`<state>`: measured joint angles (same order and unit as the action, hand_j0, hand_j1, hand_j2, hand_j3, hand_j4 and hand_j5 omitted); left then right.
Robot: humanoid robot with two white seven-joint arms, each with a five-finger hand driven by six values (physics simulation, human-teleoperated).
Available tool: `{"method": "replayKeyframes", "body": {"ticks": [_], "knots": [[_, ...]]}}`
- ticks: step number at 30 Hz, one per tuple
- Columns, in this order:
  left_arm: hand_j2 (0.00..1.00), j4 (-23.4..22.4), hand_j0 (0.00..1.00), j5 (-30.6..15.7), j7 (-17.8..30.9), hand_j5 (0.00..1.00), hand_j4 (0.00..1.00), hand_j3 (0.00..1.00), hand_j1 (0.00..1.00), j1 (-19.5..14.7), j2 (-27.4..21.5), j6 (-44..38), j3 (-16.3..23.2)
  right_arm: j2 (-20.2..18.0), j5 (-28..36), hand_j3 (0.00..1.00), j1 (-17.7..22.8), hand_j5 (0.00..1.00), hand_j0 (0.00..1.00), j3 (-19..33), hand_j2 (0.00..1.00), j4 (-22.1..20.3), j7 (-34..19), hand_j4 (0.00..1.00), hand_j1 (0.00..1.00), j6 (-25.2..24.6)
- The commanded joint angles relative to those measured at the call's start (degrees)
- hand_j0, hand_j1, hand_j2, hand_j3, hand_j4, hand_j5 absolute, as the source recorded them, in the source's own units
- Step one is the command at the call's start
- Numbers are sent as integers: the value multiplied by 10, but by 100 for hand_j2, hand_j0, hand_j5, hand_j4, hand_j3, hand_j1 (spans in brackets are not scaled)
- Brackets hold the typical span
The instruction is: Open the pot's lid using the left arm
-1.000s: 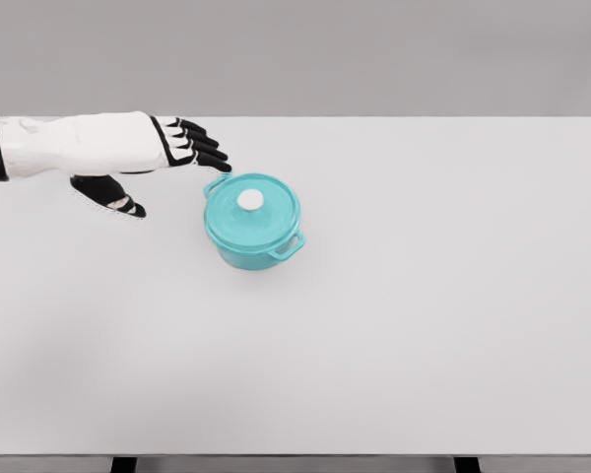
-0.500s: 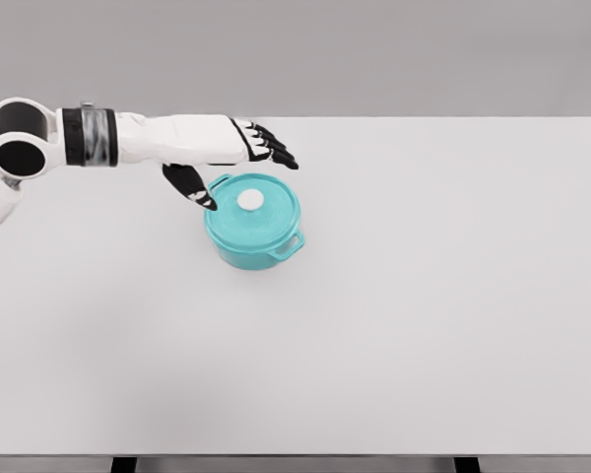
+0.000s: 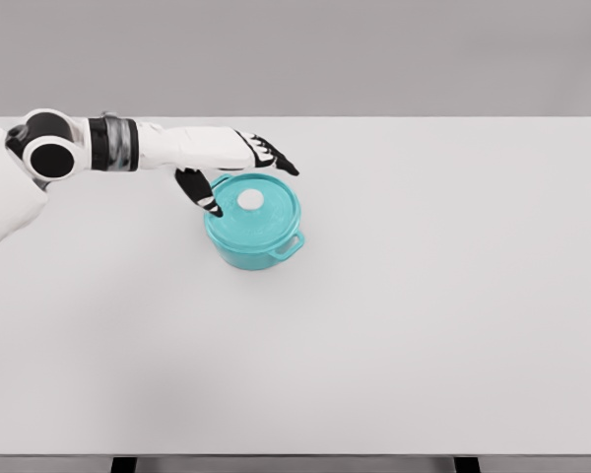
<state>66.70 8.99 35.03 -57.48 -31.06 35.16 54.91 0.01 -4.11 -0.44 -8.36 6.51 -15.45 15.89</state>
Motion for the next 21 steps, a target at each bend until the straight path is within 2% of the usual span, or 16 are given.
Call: {"method": "replayKeyframes", "body": {"ticks": [1, 14, 16, 17, 18, 21], "knots": [[100, -25, 100, 13, 0, 100, 100, 100, 100, 0, 21, -2, 0, 0, 0, 100, 0, 100, 100, 0, 100, 0, 0, 100, 100, 0], [100, -28, 100, 14, 0, 100, 100, 100, 100, 1, 20, -2, 1, 0, 0, 100, 0, 100, 100, 0, 100, 0, -1, 100, 100, 0], [89, -28, 89, 14, 0, 89, 89, 89, 89, 1, 20, -2, 1, 0, 0, 100, 0, 100, 100, 0, 100, 0, 0, 100, 100, 0], [74, -28, 74, 13, 0, 74, 74, 74, 74, 1, 20, -2, 1, 0, 0, 100, 0, 100, 100, 0, 100, 0, 0, 100, 100, 0], [64, -28, 64, 13, 0, 64, 64, 64, 64, 2, 20, -2, 1, 0, 0, 100, 0, 100, 100, 0, 100, 0, 0, 100, 100, 0], [61, -27, 61, 11, 0, 61, 61, 61, 61, 1, 20, -2, 1, 0, 0, 100, 0, 100, 100, 0, 100, 0, 0, 100, 100, 0]]}}
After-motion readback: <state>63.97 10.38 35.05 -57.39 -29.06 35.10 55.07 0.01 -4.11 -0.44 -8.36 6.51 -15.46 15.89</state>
